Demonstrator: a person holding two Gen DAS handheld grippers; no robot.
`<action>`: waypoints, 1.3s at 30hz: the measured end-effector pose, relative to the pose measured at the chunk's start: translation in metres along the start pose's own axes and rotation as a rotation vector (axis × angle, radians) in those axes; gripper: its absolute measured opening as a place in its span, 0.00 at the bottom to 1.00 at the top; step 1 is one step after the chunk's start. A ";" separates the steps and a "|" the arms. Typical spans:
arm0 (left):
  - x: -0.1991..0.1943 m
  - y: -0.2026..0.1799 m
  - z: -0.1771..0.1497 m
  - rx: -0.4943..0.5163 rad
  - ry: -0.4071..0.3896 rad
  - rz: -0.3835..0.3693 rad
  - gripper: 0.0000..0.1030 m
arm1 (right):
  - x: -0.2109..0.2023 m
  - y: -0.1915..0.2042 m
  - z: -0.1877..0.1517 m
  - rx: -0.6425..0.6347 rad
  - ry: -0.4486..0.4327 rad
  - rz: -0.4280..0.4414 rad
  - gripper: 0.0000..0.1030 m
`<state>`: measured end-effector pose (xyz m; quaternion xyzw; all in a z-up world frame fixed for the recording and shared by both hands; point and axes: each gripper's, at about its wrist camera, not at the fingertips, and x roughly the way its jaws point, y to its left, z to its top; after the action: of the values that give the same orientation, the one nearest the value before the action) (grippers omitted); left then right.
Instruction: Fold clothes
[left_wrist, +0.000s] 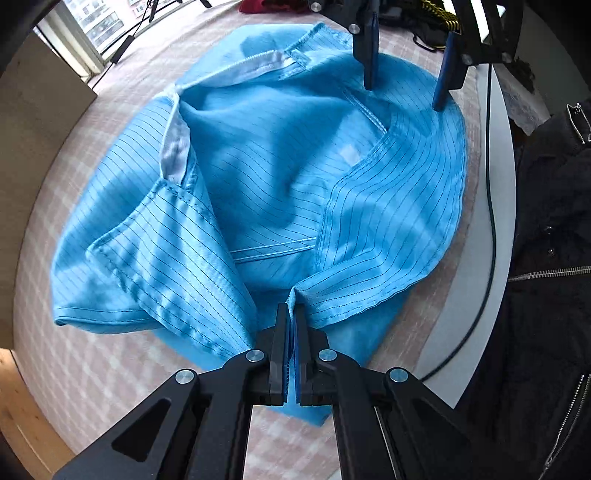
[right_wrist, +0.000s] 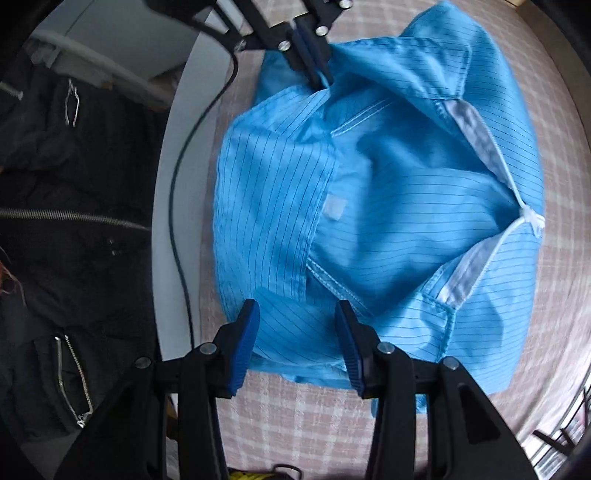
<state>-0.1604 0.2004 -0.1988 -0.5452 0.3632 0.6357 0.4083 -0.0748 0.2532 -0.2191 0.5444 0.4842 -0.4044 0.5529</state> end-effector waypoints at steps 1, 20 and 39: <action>0.001 -0.002 0.002 -0.011 0.000 0.002 0.01 | 0.000 0.002 -0.001 -0.015 0.010 -0.003 0.41; -0.005 -0.008 0.036 -0.178 0.029 0.014 0.06 | 0.002 0.038 0.031 -0.386 0.049 -0.100 0.41; -0.032 0.007 0.056 -0.264 -0.019 0.039 0.03 | 0.026 0.061 0.051 -0.407 0.074 -0.066 0.06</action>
<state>-0.1865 0.2449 -0.1586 -0.5808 0.2831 0.6909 0.3241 -0.0052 0.2096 -0.2343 0.4199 0.5934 -0.2959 0.6198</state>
